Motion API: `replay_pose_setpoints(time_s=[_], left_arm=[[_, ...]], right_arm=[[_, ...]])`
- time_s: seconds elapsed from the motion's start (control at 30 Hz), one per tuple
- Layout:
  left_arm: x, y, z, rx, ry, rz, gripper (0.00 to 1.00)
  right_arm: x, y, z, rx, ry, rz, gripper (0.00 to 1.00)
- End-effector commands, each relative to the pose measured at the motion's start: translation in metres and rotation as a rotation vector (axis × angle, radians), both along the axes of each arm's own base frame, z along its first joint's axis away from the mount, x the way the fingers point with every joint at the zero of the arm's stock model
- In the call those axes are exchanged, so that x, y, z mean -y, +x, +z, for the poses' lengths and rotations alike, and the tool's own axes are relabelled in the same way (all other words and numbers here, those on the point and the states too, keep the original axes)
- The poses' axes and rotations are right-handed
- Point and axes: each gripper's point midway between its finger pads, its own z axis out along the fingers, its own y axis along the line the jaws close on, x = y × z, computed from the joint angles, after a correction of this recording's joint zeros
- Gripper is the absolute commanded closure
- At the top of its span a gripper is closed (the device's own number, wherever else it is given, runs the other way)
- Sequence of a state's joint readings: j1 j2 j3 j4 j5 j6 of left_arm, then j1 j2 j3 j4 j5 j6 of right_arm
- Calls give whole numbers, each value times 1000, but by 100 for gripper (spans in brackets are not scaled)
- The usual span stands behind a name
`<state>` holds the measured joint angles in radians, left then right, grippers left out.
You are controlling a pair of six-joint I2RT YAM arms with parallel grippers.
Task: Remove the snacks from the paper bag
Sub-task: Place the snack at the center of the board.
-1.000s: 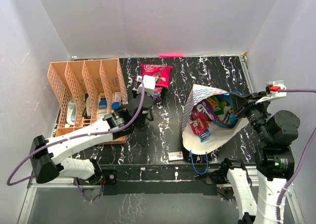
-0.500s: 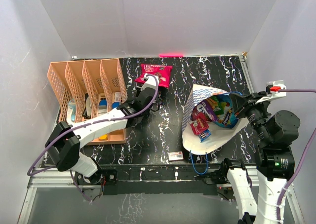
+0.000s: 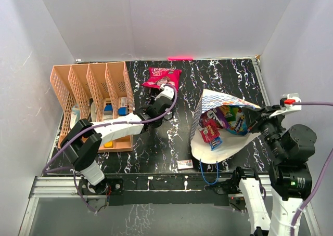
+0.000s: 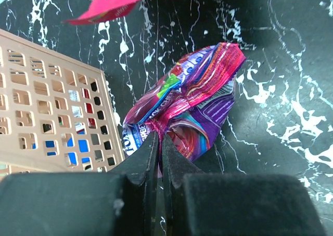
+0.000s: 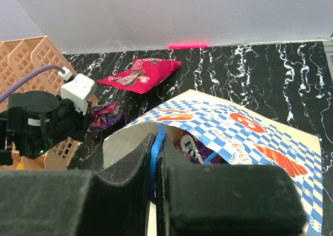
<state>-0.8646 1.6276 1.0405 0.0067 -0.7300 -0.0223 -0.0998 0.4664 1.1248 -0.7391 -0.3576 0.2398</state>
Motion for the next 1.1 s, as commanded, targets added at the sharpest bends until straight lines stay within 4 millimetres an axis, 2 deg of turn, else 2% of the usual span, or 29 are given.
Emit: replay_pose_setpoints(time_s=[0.0,0.27,0.33,0.47,0.57,0.77,0.9,0.93,1.0,1.07], left_arm=[[-8,-3,-9,-29,25,14,100],[-17,-20,-35,-191,-42,131,100],[-16,-22,-36,-215,-60,140,100],[-18,-21,-28,-197,-78,144,100],[-27,-17,-22,-170,-71,161,100],[-45,-14,-32,-182,8,194,100],[-39,-20,-37,-235,-4,165,100],[-38,-22,-37,-250,-15,165,98],[-35,-27,-31,-275,-47,178,85],[-25,-33,-21,-311,-106,144,68]], right_arm=[[2,-18,2,21,2,-28,92],[0,-39,-32,-88,43,-35,92],[-3,-42,-34,-96,55,-22,92],[-11,-39,-23,-66,100,15,92],[-14,-34,-17,-49,109,34,92],[-14,-33,-6,-21,84,42,92],[-13,-36,-5,-9,71,39,92],[-13,-36,-4,2,66,41,92],[-14,-38,-3,22,58,49,92],[-15,-38,-5,28,49,57,92]])
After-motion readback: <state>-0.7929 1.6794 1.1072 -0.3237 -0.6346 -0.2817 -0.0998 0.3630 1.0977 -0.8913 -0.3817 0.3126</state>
